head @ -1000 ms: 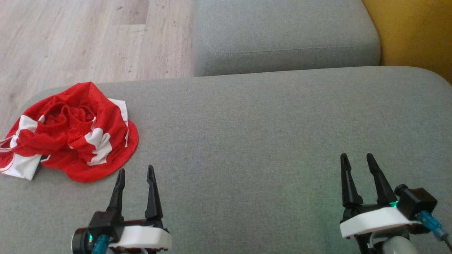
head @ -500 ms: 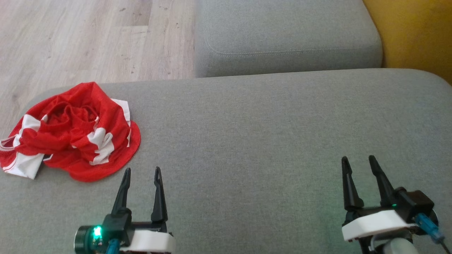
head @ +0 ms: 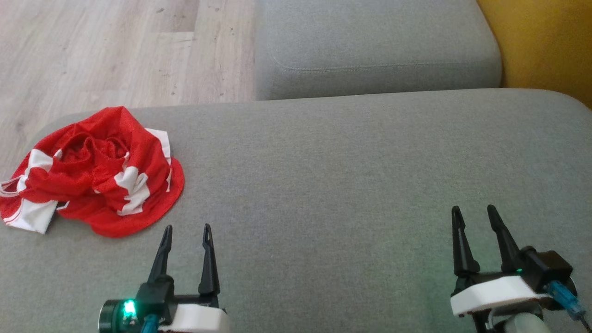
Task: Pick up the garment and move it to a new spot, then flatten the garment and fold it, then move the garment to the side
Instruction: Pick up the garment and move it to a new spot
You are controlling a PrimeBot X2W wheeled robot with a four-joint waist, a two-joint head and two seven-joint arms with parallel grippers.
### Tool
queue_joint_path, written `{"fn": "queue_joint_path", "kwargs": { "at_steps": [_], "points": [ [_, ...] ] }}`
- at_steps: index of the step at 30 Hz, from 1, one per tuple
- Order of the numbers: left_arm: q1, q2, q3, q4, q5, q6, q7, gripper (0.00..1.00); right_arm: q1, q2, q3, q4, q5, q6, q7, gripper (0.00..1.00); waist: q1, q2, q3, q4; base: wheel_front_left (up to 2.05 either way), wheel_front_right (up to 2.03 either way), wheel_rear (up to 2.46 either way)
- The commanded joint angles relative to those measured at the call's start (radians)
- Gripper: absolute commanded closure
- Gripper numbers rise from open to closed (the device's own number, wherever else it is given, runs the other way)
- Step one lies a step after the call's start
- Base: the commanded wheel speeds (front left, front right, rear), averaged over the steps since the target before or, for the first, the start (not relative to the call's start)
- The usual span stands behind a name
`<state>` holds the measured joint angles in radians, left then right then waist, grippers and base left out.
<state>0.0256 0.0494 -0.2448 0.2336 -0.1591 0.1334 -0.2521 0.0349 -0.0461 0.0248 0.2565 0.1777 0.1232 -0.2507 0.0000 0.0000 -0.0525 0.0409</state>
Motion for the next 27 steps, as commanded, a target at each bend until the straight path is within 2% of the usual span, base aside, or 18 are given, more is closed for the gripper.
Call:
{"fn": "queue_joint_path", "kwargs": {
  "at_steps": [1, 7, 13, 21, 27],
  "points": [
    [-0.035, 0.001, 0.026, -0.023, 0.006, 0.006, -0.010, 0.00, -0.019, -0.004, 0.020, -0.030, 0.009, 0.008, -0.011, 0.00, 0.0000, 0.0000, -0.002, 0.005, 0.00, 0.00, 0.00],
    [-0.054, 0.001, 0.043, -0.002, 0.026, -0.008, -0.010, 0.00, -0.003, -0.004, 0.025, -0.036, 0.013, 0.008, -0.011, 0.00, 0.0000, 0.0000, 0.001, 0.083, 0.00, 0.00, 0.00],
    [-0.075, 0.001, 0.058, 0.004, 0.037, -0.014, -0.010, 0.00, 0.000, -0.004, 0.033, -0.044, 0.009, 0.008, -0.011, 0.00, 0.0000, 0.0000, 0.016, 0.245, 0.00, 0.00, 0.00],
    [-0.075, 0.001, 0.084, -0.009, 0.047, 0.004, -0.010, 0.00, -0.025, -0.004, 0.054, -0.050, -0.007, 0.008, -0.011, 0.00, 0.0000, 0.0000, 0.037, 0.443, 0.00, 0.00, 0.00],
    [-0.030, 0.001, 0.122, -0.082, 0.033, 0.056, -0.010, 0.00, -0.067, -0.004, 0.104, -0.034, -0.024, 0.008, -0.011, 0.00, 0.0000, 0.0000, 0.077, 0.473, 0.00, 0.00, 0.00]
  ]
}}
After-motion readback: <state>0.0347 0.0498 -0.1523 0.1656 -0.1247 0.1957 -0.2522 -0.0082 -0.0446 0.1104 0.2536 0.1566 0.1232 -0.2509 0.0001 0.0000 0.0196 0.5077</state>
